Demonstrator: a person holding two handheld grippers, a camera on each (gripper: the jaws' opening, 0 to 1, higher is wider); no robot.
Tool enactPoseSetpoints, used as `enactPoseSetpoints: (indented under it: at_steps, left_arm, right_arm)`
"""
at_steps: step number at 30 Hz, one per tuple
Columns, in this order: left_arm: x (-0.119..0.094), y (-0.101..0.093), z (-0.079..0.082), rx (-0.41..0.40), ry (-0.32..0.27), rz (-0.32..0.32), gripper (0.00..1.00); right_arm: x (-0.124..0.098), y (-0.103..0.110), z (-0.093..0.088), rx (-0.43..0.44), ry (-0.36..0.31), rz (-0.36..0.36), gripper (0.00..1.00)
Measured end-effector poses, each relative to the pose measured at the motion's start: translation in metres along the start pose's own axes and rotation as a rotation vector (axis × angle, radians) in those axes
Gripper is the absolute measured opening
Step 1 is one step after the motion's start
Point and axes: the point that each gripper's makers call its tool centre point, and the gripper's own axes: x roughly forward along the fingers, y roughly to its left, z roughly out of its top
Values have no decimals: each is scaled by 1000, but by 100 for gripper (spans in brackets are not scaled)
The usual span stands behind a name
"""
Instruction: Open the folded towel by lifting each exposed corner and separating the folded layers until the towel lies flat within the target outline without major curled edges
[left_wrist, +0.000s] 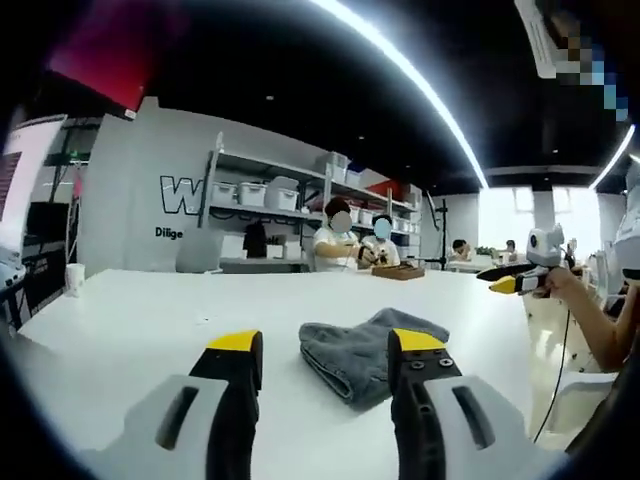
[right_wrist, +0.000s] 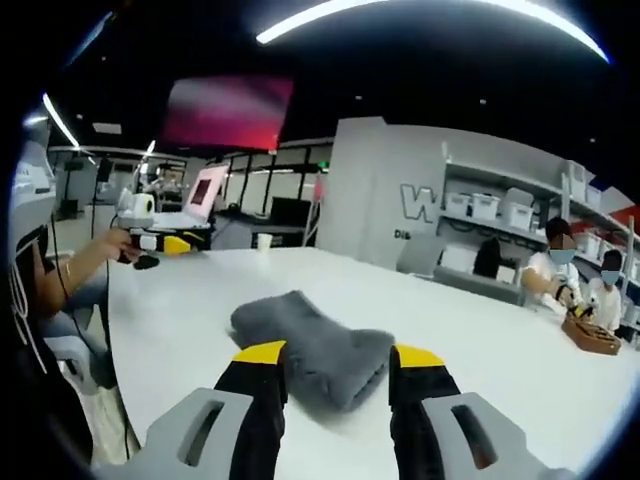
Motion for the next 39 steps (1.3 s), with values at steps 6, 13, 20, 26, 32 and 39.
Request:
enactPoseSetpoints:
  at_steps: [6, 13, 20, 26, 32, 39]
  left_arm:
    - [14, 1, -6, 29, 27, -2, 47]
    - [32, -6, -12, 11, 30, -28, 46]
    - [44, -7, -15, 17, 53, -38, 46]
    - [49, -3, -16, 32, 73, -31, 44]
    - [59, -6, -18, 49, 69, -49, 45]
    - [73, -13, -33, 72, 122, -92, 44]
  right_arm:
    - [6, -6, 0, -9, 11, -1, 36]
    - [12, -9, -6, -12, 27, 1, 33]
    - [23, -10, -17, -71, 106, 26, 31]
    - [31, -19, -14, -114, 133, 20, 30]
    - [43, -18, -16, -73, 132, 43, 29]
    - [57, -22, -21, -56, 149, 43, 29]
